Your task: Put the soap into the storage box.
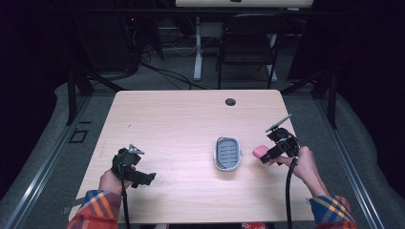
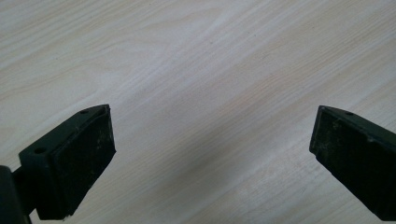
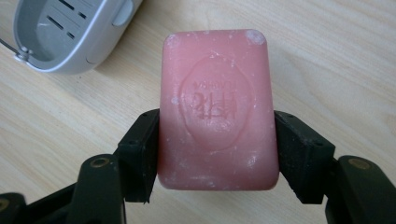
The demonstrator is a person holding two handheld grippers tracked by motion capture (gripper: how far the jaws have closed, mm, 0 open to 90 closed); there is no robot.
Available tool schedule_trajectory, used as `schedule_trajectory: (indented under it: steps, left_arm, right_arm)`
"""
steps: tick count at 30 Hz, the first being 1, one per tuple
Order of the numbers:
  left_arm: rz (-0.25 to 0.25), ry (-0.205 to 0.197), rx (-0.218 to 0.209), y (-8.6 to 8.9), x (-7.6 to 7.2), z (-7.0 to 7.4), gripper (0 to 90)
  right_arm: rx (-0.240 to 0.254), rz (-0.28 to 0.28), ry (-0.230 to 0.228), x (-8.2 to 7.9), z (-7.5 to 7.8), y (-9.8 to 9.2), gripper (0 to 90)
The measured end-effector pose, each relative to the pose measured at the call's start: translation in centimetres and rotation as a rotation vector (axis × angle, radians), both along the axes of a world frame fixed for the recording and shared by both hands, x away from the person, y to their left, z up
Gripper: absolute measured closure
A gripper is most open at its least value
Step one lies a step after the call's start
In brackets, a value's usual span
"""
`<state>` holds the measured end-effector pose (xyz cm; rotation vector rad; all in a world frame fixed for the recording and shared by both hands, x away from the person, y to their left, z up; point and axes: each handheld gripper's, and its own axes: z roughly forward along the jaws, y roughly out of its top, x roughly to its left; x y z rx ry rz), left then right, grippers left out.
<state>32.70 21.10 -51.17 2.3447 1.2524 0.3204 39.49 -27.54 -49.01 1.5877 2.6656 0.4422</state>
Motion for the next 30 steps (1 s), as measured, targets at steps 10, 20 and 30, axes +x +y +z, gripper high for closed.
schedule_trajectory:
  steps: [10,20,30]
  left_arm:
    - [0.0,0.001,-0.001,0.0,0.0,0.0,0.1]
    - [-0.001,0.0,-0.002,0.0,0.0,0.0,0.1]
    - [0.0,0.004,-0.004,0.0,0.0,0.0,0.1]
  right_arm:
    - [0.01,0.013,-0.016,0.4,0.7,0.7,36.6]
    - [0.031,0.015,-0.032,0.6,1.3,1.1,36.7]
    - [0.048,0.025,-0.045,0.8,2.0,1.7,36.7]
